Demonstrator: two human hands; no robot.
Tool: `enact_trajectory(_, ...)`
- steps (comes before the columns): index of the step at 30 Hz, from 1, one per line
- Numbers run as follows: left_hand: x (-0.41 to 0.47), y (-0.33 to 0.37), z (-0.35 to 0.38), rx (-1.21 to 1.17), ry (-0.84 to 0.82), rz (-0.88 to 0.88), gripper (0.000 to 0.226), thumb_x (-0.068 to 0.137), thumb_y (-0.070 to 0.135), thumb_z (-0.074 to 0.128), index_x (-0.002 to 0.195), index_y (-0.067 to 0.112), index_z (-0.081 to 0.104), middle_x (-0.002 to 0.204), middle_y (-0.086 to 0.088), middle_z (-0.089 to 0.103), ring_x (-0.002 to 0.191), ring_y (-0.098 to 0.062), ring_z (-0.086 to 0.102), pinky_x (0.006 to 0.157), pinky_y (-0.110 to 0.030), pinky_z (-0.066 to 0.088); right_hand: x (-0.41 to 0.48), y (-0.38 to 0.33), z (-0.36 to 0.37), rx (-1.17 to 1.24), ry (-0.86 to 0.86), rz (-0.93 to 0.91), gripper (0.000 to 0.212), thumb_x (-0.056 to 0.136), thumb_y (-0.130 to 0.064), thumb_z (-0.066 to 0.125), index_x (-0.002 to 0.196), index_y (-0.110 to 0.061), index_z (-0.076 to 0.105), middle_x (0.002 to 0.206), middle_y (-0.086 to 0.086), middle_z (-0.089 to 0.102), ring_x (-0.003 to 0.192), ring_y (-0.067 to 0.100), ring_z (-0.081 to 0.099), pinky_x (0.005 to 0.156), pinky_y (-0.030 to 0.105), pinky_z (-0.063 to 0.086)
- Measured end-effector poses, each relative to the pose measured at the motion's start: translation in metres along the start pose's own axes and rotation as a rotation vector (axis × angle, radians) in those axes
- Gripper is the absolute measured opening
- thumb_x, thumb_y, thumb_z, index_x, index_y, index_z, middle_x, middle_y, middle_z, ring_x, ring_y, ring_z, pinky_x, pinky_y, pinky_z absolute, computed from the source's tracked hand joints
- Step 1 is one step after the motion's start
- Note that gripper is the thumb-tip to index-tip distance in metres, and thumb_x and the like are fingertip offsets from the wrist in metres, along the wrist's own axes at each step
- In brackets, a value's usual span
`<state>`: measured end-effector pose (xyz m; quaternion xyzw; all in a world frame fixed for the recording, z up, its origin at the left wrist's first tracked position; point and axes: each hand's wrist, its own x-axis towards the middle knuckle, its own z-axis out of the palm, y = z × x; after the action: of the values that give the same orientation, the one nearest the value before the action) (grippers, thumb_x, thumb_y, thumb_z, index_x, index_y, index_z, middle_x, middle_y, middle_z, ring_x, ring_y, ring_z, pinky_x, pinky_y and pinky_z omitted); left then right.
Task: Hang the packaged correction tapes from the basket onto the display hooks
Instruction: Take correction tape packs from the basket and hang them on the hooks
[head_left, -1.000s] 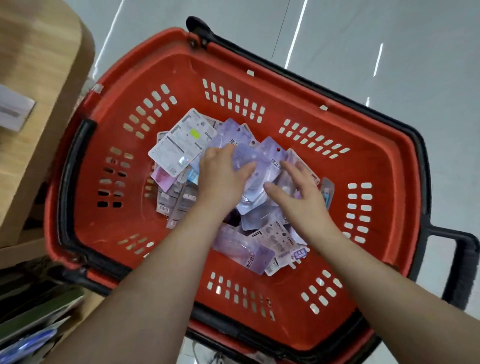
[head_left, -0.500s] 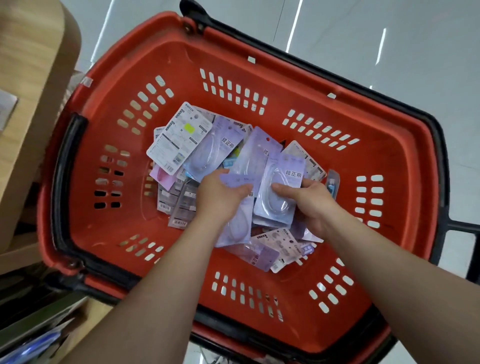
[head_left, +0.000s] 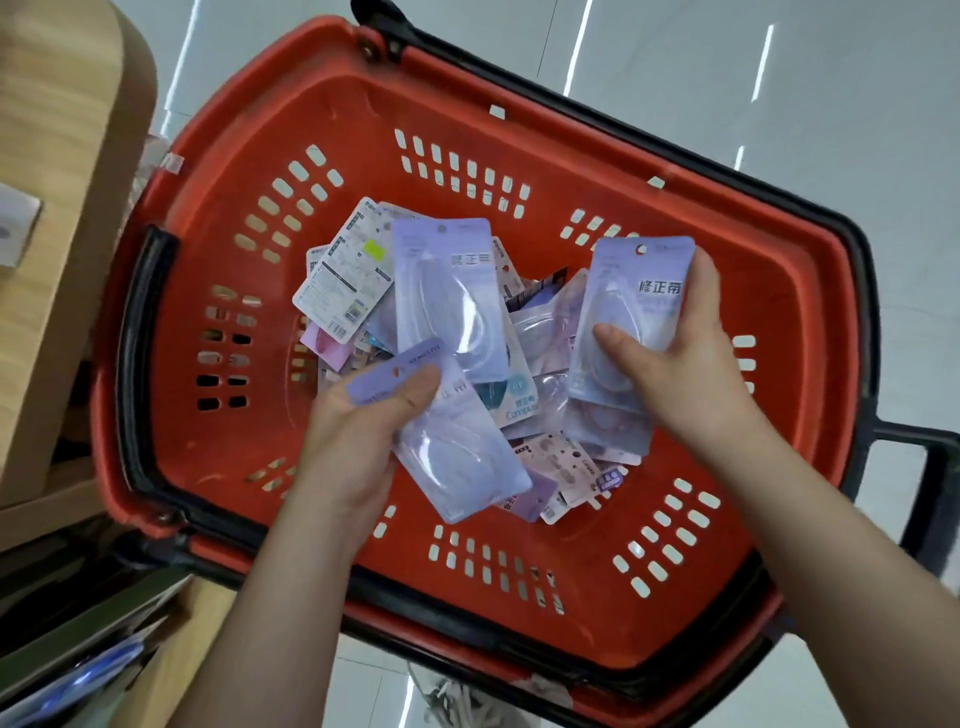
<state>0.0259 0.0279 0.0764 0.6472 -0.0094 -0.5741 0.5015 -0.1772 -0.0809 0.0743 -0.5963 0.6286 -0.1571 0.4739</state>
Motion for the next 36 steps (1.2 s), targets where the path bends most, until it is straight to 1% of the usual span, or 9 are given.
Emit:
enact_trajectory(3, -0.017, 0.001, 0.005, -0.077, -0.158, -0.056, 0.024, 0.061, 0.018, 0.087, 0.083, 0.013, 0.081, 0.088, -0.007, 0.076, 0.081, -0.017, 0.073, 0.07, -0.027, 0.058, -0.012, -0.021, -0.007, 0.03, -0.094, -0.071, 0.075, 0.093, -0.005, 0.065, 0.152, -0.025, 0.023, 0.134, -0.019, 0.049, 0.102, 0.003, 0.056, 0.076, 0.016, 0.047)
enact_trajectory(7, -0.043, 0.001, 0.013, 0.041, -0.211, -0.092, 0.021, 0.064, 0.017, 0.077, 0.084, 0.02, 0.082, 0.089, -0.007, 0.077, 0.082, -0.017, 0.074, 0.075, -0.028, 0.057, -0.021, -0.034, -0.004, 0.246, -0.143, 0.109, 0.023, 0.099, -0.013, 0.055, 0.111, -0.025, 0.072, 0.114, -0.01, 0.072, 0.107, 0.012, 0.067, 0.103, 0.046, 0.049)
enact_trajectory(10, -0.062, 0.008, 0.02, 0.066, -0.155, -0.156, 0.028, 0.064, 0.011, 0.082, 0.092, 0.012, 0.08, 0.096, -0.013, 0.076, 0.088, -0.025, 0.073, 0.087, -0.038, 0.055, -0.029, -0.054, -0.005, 0.412, -0.206, 0.302, 0.029, 0.099, -0.043, 0.05, 0.103, -0.031, 0.076, 0.113, -0.003, 0.073, 0.106, 0.021, 0.069, 0.099, 0.052, 0.051)
enact_trajectory(12, -0.074, 0.016, 0.025, 0.128, -0.152, -0.183, 0.026, 0.066, 0.014, 0.079, 0.092, 0.007, 0.079, 0.094, -0.016, 0.076, 0.084, -0.027, 0.072, 0.081, -0.035, 0.057, -0.035, -0.068, -0.005, 0.416, -0.289, 0.298, 0.04, 0.081, -0.066, 0.062, 0.105, -0.037, 0.074, 0.119, -0.004, 0.07, 0.106, 0.018, 0.069, 0.092, 0.05, 0.056)
enact_trajectory(17, -0.102, 0.044, 0.029, 0.311, -0.137, -0.242, 0.007, 0.082, 0.003, 0.074, 0.089, 0.004, 0.076, 0.088, -0.014, 0.076, 0.082, -0.03, 0.073, 0.083, -0.044, 0.057, -0.045, -0.101, -0.009, 0.297, -0.378, 0.183, 0.034, 0.072, -0.025, 0.087, 0.098, -0.033, 0.067, 0.113, -0.002, 0.07, 0.079, 0.016, 0.066, 0.058, 0.026, 0.046)
enact_trajectory(25, -0.174, 0.108, 0.029, 0.365, -0.076, -0.117, 0.009, 0.082, 0.011, 0.078, 0.078, 0.019, 0.078, 0.077, 0.003, 0.076, 0.071, -0.012, 0.069, 0.07, -0.028, 0.054, -0.075, -0.187, -0.048, 0.271, -0.459, 0.054, 0.035, 0.077, -0.005, 0.08, 0.099, -0.028, 0.065, 0.098, 0.0, 0.076, 0.078, 0.015, 0.07, 0.073, 0.032, 0.057)
enact_trajectory(29, -0.241, 0.148, 0.018, 0.085, 0.074, -0.001, 0.008, 0.081, 0.025, 0.077, 0.087, 0.028, 0.081, 0.093, 0.0, 0.075, 0.085, -0.016, 0.067, 0.076, -0.028, 0.05, -0.108, -0.251, -0.085, 0.176, -0.424, -0.111, 0.044, 0.08, -0.004, 0.077, 0.112, -0.028, 0.057, 0.099, -0.02, 0.062, 0.072, -0.015, 0.056, 0.065, 0.004, 0.041)
enact_trajectory(32, -0.298, 0.174, 0.018, -0.206, 0.176, 0.016, 0.018, 0.091, 0.028, 0.063, 0.1, 0.026, 0.079, 0.102, -0.004, 0.075, 0.089, -0.018, 0.069, 0.079, -0.031, 0.053, -0.144, -0.301, -0.107, 0.02, -0.599, -0.267, 0.061, 0.082, -0.007, 0.074, 0.128, -0.038, 0.049, 0.128, -0.028, 0.051, 0.107, -0.024, 0.045, 0.084, -0.003, 0.033)
enact_trajectory(36, -0.368, 0.198, 0.016, -0.457, 0.329, 0.09, 0.022, 0.095, 0.018, 0.058, 0.11, 0.015, 0.074, 0.111, -0.01, 0.074, 0.099, -0.022, 0.07, 0.084, -0.032, 0.056, -0.202, -0.358, -0.121, -0.002, -0.788, -0.401, 0.054, 0.086, -0.001, 0.068, 0.128, -0.035, 0.059, 0.124, -0.037, 0.054, 0.118, -0.02, 0.045, 0.096, 0.001, 0.032)
